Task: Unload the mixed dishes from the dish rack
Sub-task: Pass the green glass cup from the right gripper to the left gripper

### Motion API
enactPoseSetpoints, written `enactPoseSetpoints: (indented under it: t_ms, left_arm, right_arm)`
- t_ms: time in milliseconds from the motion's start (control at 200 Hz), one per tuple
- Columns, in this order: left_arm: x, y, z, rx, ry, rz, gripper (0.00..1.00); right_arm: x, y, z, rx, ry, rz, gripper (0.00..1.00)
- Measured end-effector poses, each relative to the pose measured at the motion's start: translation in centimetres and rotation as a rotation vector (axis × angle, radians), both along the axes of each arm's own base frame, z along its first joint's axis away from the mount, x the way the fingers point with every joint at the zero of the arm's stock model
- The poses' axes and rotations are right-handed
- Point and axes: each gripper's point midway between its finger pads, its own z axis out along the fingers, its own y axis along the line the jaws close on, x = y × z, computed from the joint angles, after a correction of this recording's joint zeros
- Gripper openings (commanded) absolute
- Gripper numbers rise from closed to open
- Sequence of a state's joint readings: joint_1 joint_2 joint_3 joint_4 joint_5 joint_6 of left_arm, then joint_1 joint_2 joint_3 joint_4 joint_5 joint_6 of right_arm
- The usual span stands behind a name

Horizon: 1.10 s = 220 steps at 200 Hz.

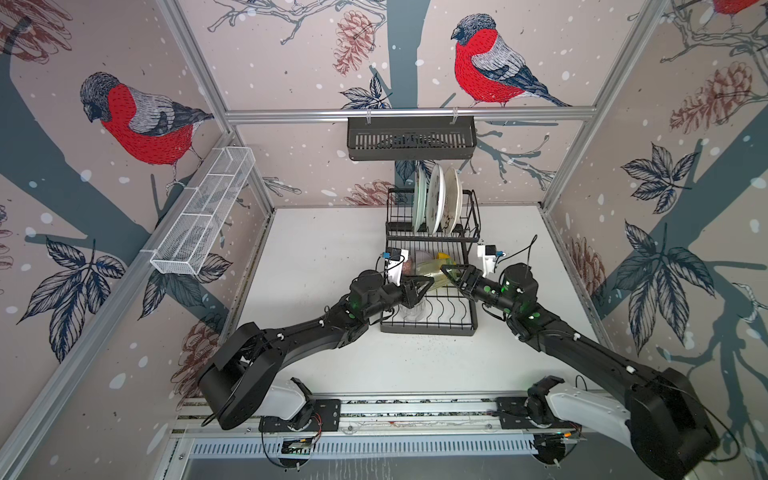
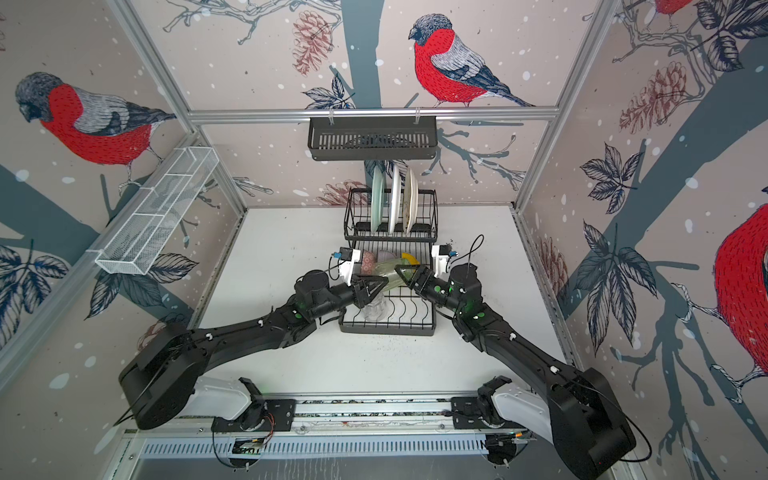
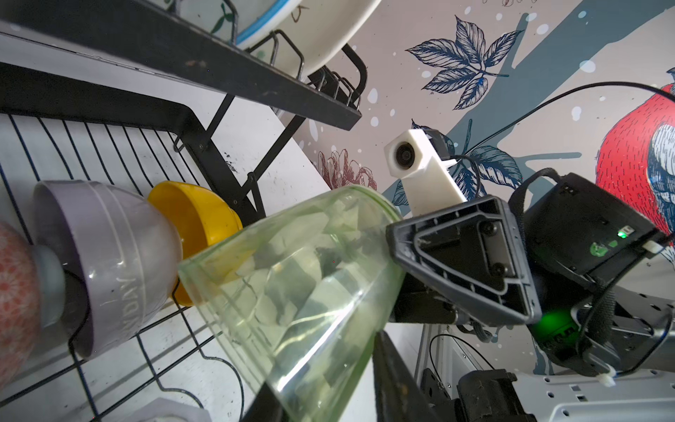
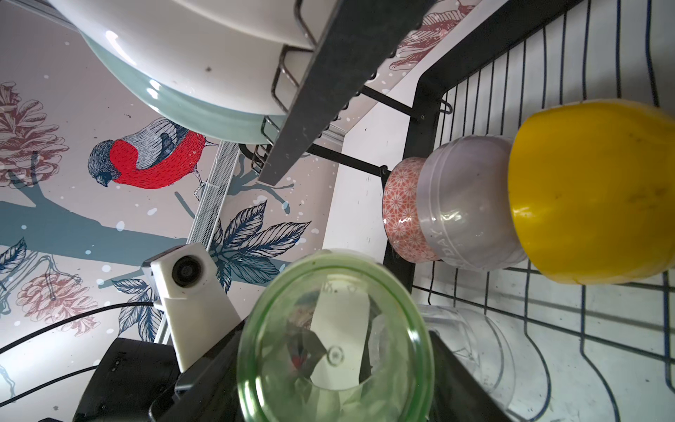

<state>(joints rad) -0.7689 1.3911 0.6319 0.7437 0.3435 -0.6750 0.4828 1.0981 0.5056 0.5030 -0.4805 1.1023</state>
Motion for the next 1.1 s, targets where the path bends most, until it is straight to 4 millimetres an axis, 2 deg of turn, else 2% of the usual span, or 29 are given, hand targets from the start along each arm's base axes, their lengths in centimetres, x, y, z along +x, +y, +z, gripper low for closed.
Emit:
enactPoseSetpoints:
  t_ms: [55, 465, 540, 620, 675, 735, 1101]
  left_arm:
    - [-0.1, 0.0, 0.2, -0.009, -0.004, -0.005, 0.26]
    - [-0.7, -0.2, 1.0, -0.042, -0.020, -0.038, 0.21]
    - [-0.7, -0.2, 1.0, -0.044, -0.018, -0.037, 0.12]
    - [-1.0, -0.4, 1.4, -0.059, -0.023, -0.056, 0.09]
    - [-0.8, -0.4, 1.8, -0.068, -0.037, -0.046, 0.07]
    - [-0.4, -0.2, 1.6, -0.061, -0.031, -0.023, 0.00]
    - [-0.1, 0.0, 1.2, -0.049, -0.021, 0.001, 0.00]
  right_arm:
    - [0.0, 0.0, 0.1, 0.009, 0.000, 0.001, 0.57]
    - [0.2, 0.0, 0.9, 0.039, -0.015, -0.011, 0.57]
    - [0.2, 0.0, 0.9, 0.041, -0.012, -0.013, 0.57]
    - [0.4, -0.1, 1.0, 0.051, -0.003, -0.023, 0.57]
    - [-0.2, 0.3, 0.6, 0.042, 0.008, 0.010, 0.57]
    - [-0.7, 0.8, 0.5, 0.043, 0.013, 0.045, 0.57]
    - [-0.9, 0.9, 0.3, 0.041, 0.020, 0.063, 0.59]
